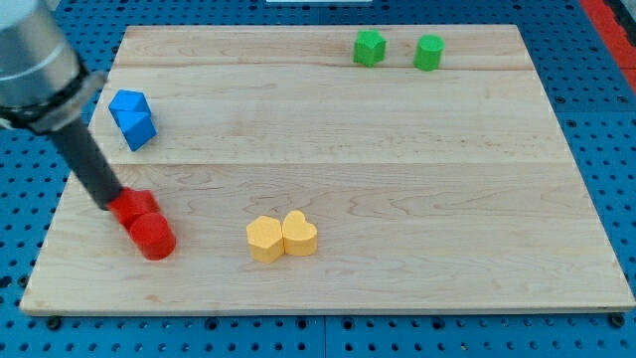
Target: Move the blue triangle to the top center
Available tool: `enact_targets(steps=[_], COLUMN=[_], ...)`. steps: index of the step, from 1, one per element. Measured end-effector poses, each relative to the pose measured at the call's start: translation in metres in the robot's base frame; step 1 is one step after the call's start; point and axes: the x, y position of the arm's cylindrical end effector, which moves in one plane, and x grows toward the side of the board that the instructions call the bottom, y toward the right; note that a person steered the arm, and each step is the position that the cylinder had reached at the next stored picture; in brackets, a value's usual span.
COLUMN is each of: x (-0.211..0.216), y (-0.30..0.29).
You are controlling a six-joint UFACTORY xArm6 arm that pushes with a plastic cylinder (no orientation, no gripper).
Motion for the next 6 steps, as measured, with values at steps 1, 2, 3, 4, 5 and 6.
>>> enact_targets(steps=[1,2,3,4,5,6], x=[-0.004,-0.034,-0.068,-0.101,-0.132,-0.146], y=[0.004,-0.054,-0.063,-0.033,0.000,0.019])
